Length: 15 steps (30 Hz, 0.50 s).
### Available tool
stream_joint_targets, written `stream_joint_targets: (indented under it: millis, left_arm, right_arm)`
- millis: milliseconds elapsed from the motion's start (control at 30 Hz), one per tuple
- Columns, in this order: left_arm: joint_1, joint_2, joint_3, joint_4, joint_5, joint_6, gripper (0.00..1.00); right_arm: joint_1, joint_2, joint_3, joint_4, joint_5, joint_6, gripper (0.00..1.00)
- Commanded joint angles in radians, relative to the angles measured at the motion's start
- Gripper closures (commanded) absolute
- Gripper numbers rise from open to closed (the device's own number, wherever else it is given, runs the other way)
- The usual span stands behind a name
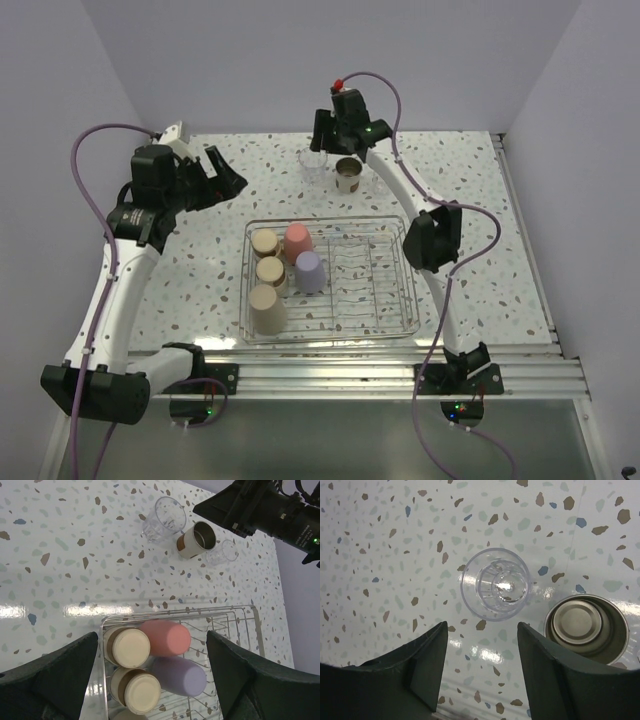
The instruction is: Load the cups into the dish rack
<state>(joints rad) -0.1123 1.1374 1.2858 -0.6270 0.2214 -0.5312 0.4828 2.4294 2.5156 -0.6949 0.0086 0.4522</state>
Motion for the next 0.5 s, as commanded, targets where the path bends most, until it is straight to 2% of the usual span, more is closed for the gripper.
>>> stream_joint_targets:
  millis: [0,467]
  left_arm:
    - [0.003,-0.024,-0.02,0.046,-0.014,-0.003,0.08]
    - [0.003,0.001,-0.019,0.061,-0.039,-0.006,0.08]
  right_arm:
    - [0.0,0.039,0.038,0.02,0.022,0.01,0.4]
    - [-0.004,0.149,0.072,0.072,0.091,0.014,0.4]
